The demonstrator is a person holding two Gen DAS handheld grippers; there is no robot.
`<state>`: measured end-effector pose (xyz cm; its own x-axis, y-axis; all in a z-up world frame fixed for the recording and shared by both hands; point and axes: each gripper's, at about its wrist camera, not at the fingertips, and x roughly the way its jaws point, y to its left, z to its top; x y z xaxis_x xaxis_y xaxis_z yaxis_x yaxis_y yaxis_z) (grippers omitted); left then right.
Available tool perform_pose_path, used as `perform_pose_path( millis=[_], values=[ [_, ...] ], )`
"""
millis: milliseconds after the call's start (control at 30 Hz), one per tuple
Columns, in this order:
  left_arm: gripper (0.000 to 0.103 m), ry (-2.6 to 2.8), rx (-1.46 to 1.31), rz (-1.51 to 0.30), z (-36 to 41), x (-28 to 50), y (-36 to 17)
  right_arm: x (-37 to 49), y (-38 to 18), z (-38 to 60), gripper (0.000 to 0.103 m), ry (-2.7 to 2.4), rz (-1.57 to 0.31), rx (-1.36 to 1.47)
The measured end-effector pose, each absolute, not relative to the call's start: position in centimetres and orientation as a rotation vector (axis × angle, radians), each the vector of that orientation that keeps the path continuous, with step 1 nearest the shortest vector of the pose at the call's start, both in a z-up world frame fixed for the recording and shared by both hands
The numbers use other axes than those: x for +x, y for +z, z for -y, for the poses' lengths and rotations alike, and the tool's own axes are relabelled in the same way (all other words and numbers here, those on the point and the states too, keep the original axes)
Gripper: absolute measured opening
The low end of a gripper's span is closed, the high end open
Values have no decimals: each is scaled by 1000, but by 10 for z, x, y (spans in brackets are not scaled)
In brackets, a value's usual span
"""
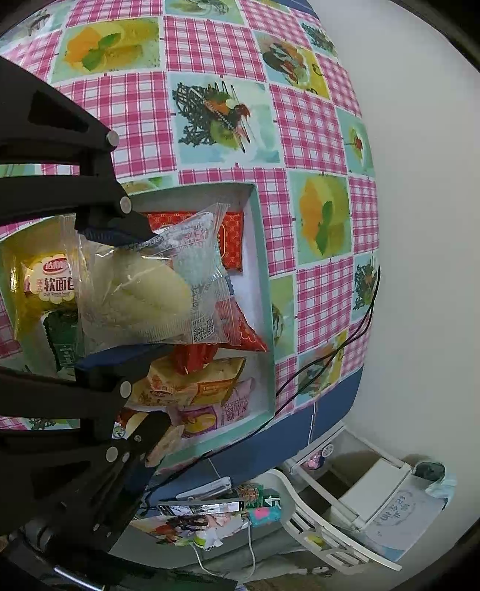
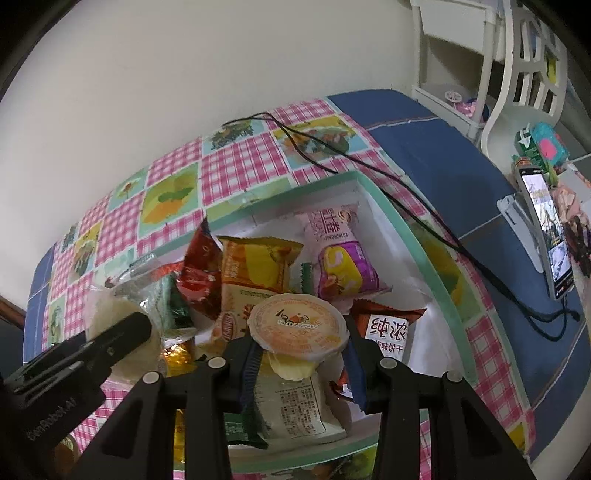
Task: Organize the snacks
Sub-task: 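Carry the jelly cup and bread bun into the tray and open both tools, then withdraw both tools from the filled tray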
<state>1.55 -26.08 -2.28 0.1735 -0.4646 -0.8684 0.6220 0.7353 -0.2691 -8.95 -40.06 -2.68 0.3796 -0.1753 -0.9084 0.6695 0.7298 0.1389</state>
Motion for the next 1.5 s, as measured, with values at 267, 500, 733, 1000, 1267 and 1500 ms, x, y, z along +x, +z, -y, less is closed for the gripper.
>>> perform_pose_path(
  millis=[267, 500, 733, 1000, 1267, 1500],
  values=[
    [48, -786, 147, -1188, 265, 17, -30, -88, -33, 401, 43, -571, -1076, 551],
    [64, -797, 136, -1212, 264, 17, -30, -87, -34, 400, 44, -579, -1090, 545],
    [79, -750, 129, -1202, 251, 20, -24, -86, -27, 395, 57, -577, -1078, 523],
    [95, -571, 190, -1130, 219, 29, -22, -78, -18, 371, 74, -533, -1078, 474],
    [99, -465, 236, -1115, 186, 33, -23, -77, -18, 345, 95, -497, -1079, 439],
    [98, -399, 231, -1126, 164, 23, -25, -86, -15, 330, 103, -492, -1073, 423]
  ],
)
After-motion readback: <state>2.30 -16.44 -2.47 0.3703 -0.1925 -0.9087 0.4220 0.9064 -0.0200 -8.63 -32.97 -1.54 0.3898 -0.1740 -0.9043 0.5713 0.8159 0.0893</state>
